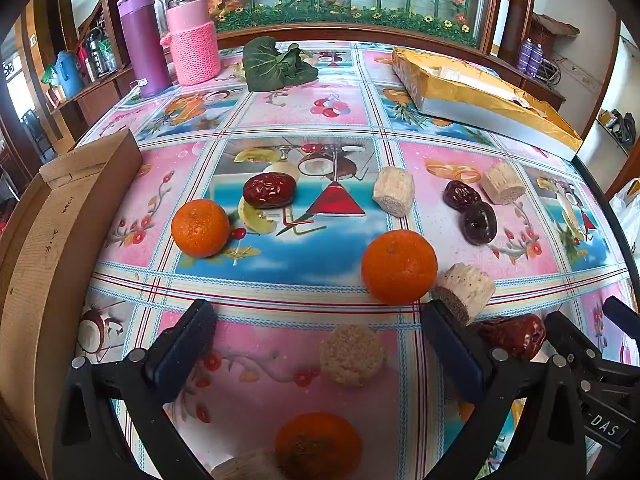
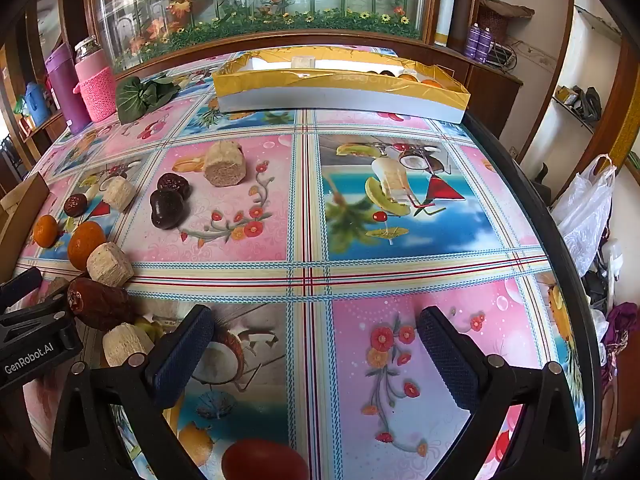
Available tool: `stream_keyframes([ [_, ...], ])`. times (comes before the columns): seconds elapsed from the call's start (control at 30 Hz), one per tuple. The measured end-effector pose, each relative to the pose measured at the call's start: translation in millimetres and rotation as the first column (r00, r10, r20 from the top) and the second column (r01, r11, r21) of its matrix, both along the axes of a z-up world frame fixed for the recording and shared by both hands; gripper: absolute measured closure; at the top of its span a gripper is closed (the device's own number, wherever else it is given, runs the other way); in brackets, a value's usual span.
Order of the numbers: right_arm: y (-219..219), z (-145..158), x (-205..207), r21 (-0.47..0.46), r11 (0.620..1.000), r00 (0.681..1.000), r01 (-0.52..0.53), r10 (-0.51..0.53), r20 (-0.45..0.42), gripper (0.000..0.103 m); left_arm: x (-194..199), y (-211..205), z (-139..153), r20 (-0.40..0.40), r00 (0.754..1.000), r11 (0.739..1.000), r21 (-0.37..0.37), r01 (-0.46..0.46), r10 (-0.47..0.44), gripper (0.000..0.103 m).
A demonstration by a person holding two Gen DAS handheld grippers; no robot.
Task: Organize fruits
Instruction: 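Move the left gripper toward the round cream pastry while the right gripper approaches the red tomato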
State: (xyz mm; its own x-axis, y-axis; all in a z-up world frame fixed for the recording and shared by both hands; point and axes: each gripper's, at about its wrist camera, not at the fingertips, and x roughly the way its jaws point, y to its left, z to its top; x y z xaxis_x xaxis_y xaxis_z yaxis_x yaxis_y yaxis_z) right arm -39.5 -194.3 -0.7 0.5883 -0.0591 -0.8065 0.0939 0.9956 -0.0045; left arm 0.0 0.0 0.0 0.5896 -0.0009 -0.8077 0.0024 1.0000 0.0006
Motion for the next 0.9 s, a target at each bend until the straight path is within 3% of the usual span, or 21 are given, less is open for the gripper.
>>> stream_keyframes([
  [0.73, 0, 0, 0, 0.0, 1.0, 1.0, 0.0, 0.0, 0.0, 0.001, -2, -1, 1, 0.0, 1.0, 1.0, 0.001, -0.019, 0.019, 0.0],
  [0.9, 0, 0, 0, 0.0, 1.0, 1.0, 0.0, 0.0, 0.0, 0.001, -12, -4, 1, -0.01, 0.998, 0.998, 0.0, 0.068, -0.068, 0.0],
])
